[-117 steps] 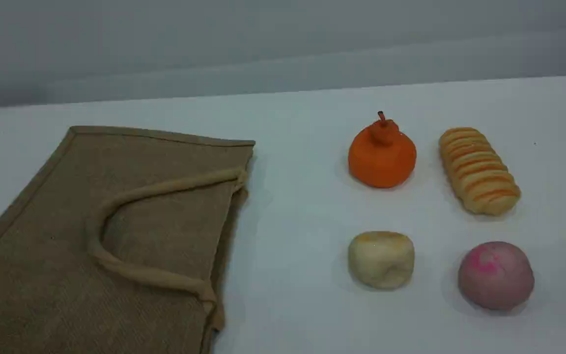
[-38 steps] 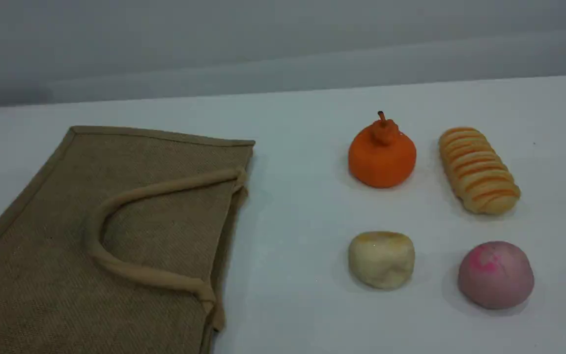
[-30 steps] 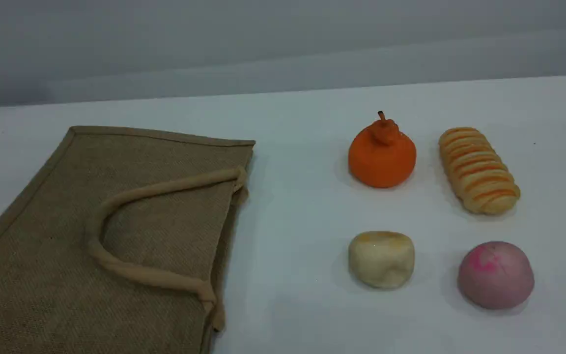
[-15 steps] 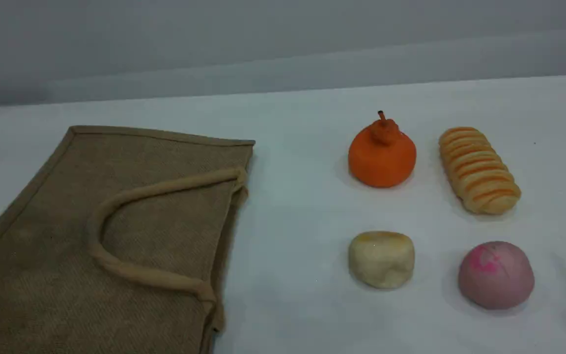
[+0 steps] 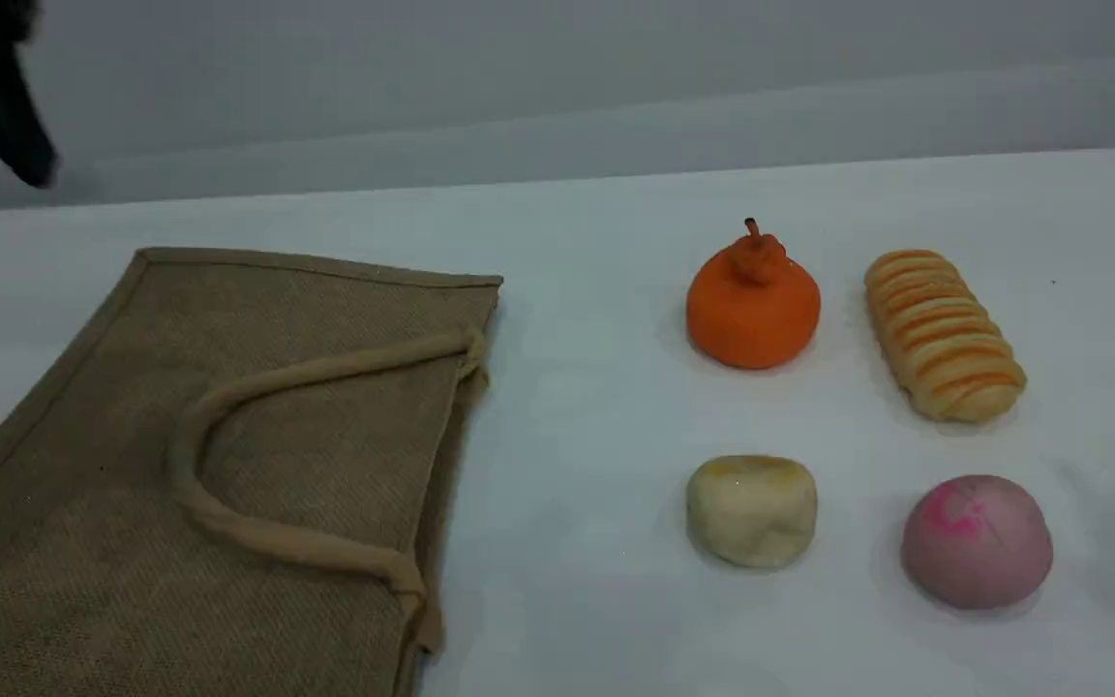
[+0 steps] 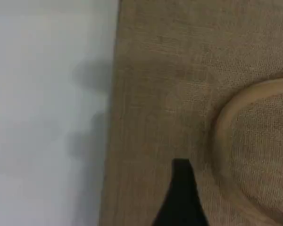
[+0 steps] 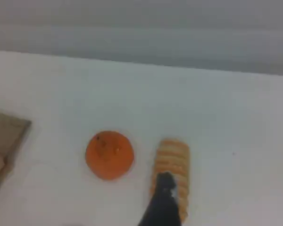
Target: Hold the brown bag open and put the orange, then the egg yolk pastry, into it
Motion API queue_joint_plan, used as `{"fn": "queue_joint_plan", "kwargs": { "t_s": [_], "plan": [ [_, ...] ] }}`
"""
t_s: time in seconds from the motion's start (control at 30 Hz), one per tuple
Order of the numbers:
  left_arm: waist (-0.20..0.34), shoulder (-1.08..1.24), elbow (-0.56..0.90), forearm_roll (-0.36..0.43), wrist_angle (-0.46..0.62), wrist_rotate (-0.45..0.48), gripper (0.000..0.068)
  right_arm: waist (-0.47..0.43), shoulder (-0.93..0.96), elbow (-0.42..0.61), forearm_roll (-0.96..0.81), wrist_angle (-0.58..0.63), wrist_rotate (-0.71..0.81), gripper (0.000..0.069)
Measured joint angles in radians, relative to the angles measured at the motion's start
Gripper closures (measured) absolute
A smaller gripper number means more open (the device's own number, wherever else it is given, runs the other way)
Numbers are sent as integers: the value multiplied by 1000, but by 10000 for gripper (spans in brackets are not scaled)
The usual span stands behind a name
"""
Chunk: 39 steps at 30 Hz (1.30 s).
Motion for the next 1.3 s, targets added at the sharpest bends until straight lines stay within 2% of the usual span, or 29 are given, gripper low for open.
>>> {"fn": "queue_joint_plan", "kwargs": {
  "t_s": [0.13, 0.23, 0.5, 1.0, 1.3],
  "plan": [
    [-44, 73, 0, 1, -40, -20, 179, 0, -1, 0, 0, 0, 0, 120],
    [-54, 130, 0, 0, -45, -53, 179, 0, -1, 0, 0, 1, 0, 120],
    [-56, 257, 0, -32, -67, -57, 179, 0, -1, 0, 0, 3, 0, 120],
    [-101, 398, 0, -38, -129, -57, 179, 0, -1, 0, 3, 6, 0, 120],
    [-104, 431, 0, -51, -142, -56, 179, 0, -1, 0, 4, 8, 0, 120]
  ]
}}
